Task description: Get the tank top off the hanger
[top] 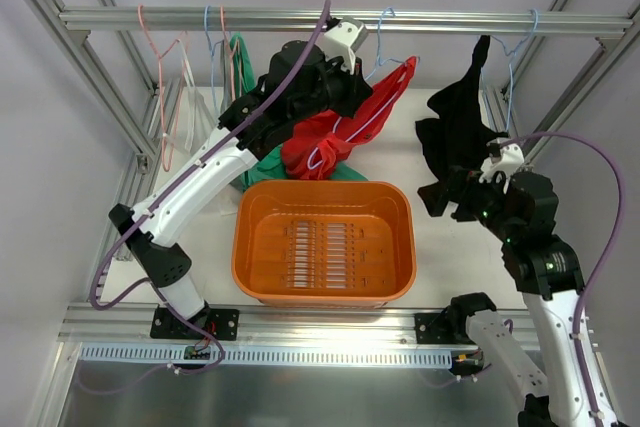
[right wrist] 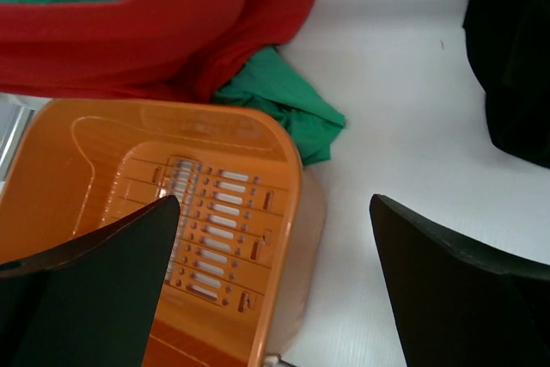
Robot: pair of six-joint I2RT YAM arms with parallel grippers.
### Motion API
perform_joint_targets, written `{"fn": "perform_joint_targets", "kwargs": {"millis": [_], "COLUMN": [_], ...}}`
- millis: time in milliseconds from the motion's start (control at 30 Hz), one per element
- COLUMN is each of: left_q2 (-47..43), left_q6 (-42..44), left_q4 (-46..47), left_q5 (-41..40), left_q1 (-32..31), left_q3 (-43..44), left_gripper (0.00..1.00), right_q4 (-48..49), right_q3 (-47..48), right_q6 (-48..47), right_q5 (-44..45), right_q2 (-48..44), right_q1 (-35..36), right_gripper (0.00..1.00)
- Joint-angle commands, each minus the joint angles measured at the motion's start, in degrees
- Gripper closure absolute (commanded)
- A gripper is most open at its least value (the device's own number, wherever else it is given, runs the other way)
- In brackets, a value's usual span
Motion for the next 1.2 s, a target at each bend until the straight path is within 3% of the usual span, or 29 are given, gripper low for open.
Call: {"fn": "perform_joint_targets", "kwargs": {"millis": [0,133,233,367,567,700,900,1033,1167], "left_q2": [-6.04,-7.63,-7.46,-3.94,1.59,3.88,1.16,-0.24,-2.61], "left_q6": [3.10,4.08,3.90,4.60,4.34,3.11,0.30,-1.46,-3.04], "left_q4": [0.92,1.28,1.63,1.72,2.15,2.77,3.74,4.35,4.70], "left_q5": [12.40,15.30,10.58,3.36,3.79,7.73,15.56,25.83,28.31], "left_q1": [-1.25,-1.25,-1.25,-1.16,-1.16,-1.25,-1.69,-2.39,-3.53], "left_q3": [-2.82,-5.02,-5.21,0.67,10.87,14.04,8.95,7.54,5.88], "left_gripper": [1.00,1.00,1.00,1.00,1.00,1.00,1.00,1.00,1.00], "right_q4": [10.65,14.69,15.84,17.16,17.26,16.64,15.15,13.48,11.72], "right_q3": [0.55,3.45,5.73,6.62,6.18,5.74,5.48,5.39,6.26], "right_q6": [1.34,0.55,1.08,2.66,2.22,1.61,1.34,0.12,-0.85], "right_q5": [-5.10,-4.75,-4.93,-5.90,-5.46,-5.63,-3.70,-3.52,-0.55], "right_q2": [4.13,9.68,13.45,15.49,14.97,14.96,12.17,7.68,6.44], "right_q1": [-0.19,-0.19,-0.19,-0.19,-0.19,-0.28,-2.20,-4.84,-6.08], "right_gripper": [0.01,0.01,0.02,0.02,0.02,0.02,0.02,0.04,0.14]}}
